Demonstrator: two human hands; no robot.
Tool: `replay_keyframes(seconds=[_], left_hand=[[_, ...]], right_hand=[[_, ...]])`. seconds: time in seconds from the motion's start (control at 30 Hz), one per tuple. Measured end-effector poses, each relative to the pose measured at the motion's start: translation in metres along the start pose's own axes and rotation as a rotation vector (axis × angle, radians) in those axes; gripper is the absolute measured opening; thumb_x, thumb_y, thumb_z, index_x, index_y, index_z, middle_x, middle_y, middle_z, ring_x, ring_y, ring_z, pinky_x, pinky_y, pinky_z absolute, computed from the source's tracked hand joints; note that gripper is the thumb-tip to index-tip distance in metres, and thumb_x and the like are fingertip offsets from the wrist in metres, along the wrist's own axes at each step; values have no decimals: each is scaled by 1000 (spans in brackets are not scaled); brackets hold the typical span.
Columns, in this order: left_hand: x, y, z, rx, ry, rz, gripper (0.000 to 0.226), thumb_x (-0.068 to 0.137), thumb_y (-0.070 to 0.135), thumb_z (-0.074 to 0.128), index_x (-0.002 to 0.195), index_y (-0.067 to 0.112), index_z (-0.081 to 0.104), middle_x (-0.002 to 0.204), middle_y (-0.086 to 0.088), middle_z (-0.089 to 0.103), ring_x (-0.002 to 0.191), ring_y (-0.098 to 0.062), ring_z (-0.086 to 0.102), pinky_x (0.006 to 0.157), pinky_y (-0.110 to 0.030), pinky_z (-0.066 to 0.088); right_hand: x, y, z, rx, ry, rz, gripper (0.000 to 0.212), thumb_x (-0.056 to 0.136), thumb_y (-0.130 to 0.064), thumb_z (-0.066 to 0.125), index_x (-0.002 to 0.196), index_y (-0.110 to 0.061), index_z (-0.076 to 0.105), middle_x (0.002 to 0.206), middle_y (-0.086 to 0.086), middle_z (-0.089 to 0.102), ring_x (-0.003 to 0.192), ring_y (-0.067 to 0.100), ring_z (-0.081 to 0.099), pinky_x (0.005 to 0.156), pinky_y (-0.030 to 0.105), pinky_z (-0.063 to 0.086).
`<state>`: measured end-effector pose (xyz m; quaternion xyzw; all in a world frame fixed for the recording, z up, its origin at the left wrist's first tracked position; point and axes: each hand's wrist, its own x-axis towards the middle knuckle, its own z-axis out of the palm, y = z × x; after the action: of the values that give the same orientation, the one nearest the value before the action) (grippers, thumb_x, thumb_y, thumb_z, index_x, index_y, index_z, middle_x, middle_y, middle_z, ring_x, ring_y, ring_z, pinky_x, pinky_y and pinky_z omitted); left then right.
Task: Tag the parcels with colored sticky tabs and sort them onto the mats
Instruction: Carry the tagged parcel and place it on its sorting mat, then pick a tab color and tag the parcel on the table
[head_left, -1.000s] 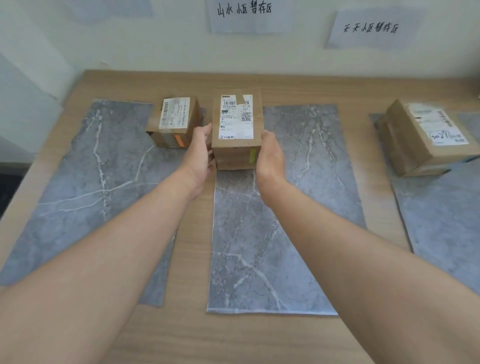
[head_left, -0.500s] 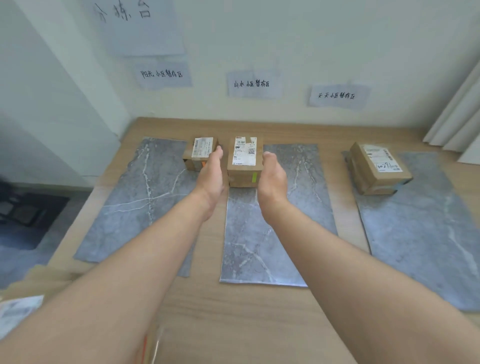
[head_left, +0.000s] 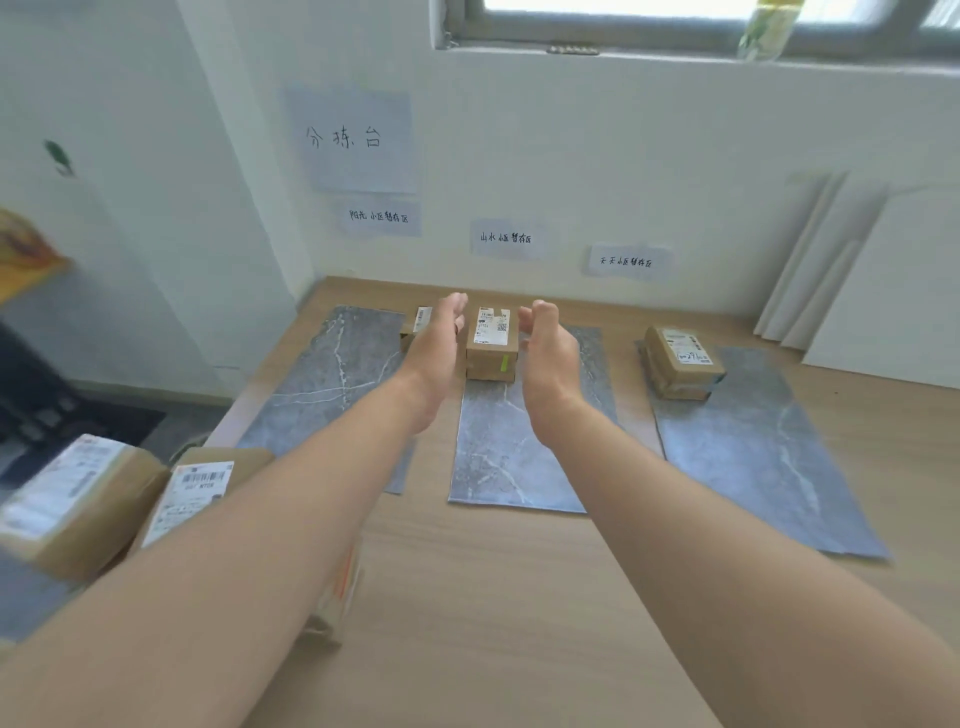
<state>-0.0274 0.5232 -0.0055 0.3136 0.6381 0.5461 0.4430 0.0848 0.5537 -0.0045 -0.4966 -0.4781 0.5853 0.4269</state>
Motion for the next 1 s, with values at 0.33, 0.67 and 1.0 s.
replay_keyframes(seconds=[0.33, 0.67, 1.0], left_hand=[[-99, 0, -20, 29, 49, 49, 52, 105, 50, 22, 148, 31, 44, 158, 3, 37, 148, -17, 29, 123, -39, 16], [-189, -45, -89, 54, 281, -20, 52, 102, 58, 22, 140, 39, 53, 155, 3, 42, 146, -22, 34, 123, -49, 17], [-218, -81, -142, -28, 401, -117, 52, 106, 48, 23, 145, 28, 50, 153, 2, 42, 122, -13, 53, 91, -24, 40]], right_hand=[[-92, -10, -16, -17, -73, 27, 47, 102, -40, 42, 117, -2, 68, 132, 18, 60, 114, 33, 58, 94, 38, 45], [-168, 33, -7, -81, -243, 50, 45, 103, -43, 39, 124, -16, 68, 124, 7, 67, 118, 25, 60, 80, 31, 37], [-198, 78, 47, -161, -319, 133, 46, 100, -45, 38, 126, -21, 67, 127, -10, 64, 122, 13, 56, 99, 35, 35]])
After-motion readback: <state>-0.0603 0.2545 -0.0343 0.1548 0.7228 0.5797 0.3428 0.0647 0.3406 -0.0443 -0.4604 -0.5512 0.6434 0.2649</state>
